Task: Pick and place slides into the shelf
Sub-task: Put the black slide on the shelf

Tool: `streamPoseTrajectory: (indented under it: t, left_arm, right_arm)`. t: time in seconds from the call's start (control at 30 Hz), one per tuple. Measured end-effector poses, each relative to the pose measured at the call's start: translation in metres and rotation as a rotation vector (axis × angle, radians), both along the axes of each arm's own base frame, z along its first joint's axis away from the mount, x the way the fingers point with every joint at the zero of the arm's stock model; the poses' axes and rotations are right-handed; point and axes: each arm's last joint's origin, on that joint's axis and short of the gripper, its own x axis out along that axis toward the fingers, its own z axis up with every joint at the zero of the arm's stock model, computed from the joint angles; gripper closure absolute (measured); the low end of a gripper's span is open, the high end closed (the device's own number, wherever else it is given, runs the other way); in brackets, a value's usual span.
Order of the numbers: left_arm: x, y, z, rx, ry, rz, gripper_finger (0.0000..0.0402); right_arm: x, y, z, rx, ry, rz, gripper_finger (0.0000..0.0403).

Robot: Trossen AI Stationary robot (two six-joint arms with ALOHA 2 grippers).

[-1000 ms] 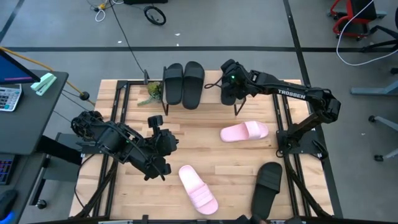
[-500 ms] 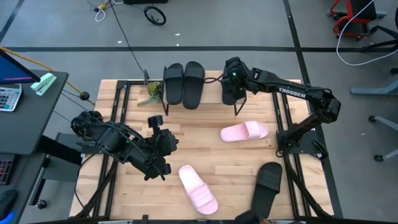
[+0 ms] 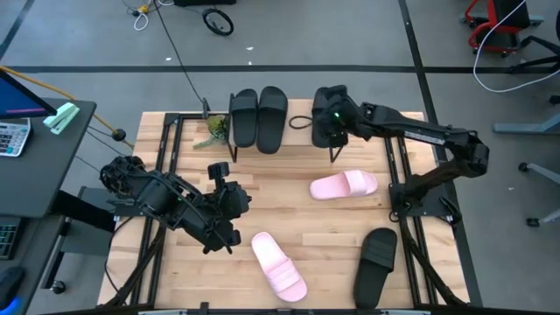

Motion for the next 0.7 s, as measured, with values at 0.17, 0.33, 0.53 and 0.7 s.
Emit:
streamPoseTrajectory:
  t: [0.17,0.33,0.53,0.7]
  left_arm:
    - [0.000,0.000,0.000,0.000,0.000,0.000,0.0380]
    - [0.000,0.000,0.000,0.001,0.000,0.000,0.0389]
    - [0.009,-0.007,-0.025,0.048,0.076,-0.009,0.0391]
    - [0.041,-0.027,-0.081,0.077,0.070,-0.061,0.0370]
  right_arm:
    - [-0.024,0.050,0.018,0.228,-0.198,-0.088,0.0353]
    - [-0.056,0.118,0.030,0.686,-0.277,0.004,0.0353]
    - [-0.079,0.197,0.030,0.875,-0.368,0.112,0.0357]
    - [-0.093,0.246,0.003,0.815,-0.382,0.138,0.0364]
